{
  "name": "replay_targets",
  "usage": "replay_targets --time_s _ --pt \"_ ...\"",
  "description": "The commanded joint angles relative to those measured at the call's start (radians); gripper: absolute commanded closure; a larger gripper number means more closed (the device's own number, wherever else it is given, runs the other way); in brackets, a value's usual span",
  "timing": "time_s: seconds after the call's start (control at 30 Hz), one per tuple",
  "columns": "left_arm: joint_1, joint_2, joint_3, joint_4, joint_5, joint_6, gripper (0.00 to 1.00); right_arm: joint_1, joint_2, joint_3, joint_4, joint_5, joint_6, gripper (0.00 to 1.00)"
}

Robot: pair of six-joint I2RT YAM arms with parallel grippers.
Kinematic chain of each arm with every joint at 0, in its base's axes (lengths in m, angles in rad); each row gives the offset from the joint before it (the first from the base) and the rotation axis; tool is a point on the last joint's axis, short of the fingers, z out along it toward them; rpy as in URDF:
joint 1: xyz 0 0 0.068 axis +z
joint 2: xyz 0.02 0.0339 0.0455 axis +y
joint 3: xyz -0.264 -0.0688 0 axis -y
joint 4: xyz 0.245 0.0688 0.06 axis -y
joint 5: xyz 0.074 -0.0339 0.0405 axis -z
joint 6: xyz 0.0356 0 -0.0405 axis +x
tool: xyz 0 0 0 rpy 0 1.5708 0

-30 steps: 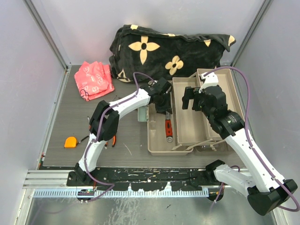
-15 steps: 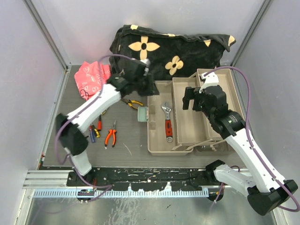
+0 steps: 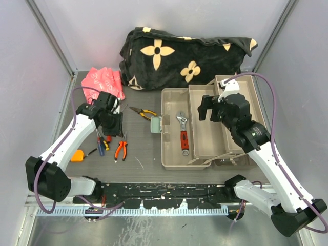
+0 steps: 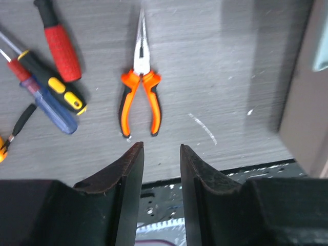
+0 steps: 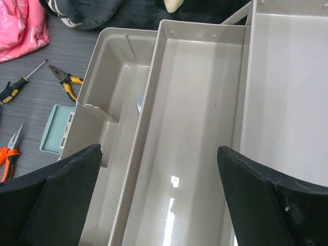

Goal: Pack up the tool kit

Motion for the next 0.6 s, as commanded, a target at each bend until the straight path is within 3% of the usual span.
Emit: replay_targets --time_s 0.0,0.23,0.57 --pt "0.019 -0.013 -0.015 -0.027 -0.033 0.129 0.64 -0.004 -0.053 -0.009 0.017 -0.009 0.015 0.00" --pt "0.027 0.051 -0.136 0.089 -0.072 0.172 0.64 -0.004 -0.091 0.006 -0.025 0.005 0.000 0.00" --pt "0.065 0.157 -0.194 0.190 -0.034 0.092 0.65 -0.004 -0.139 0.003 -0.068 0.021 0.003 0.00"
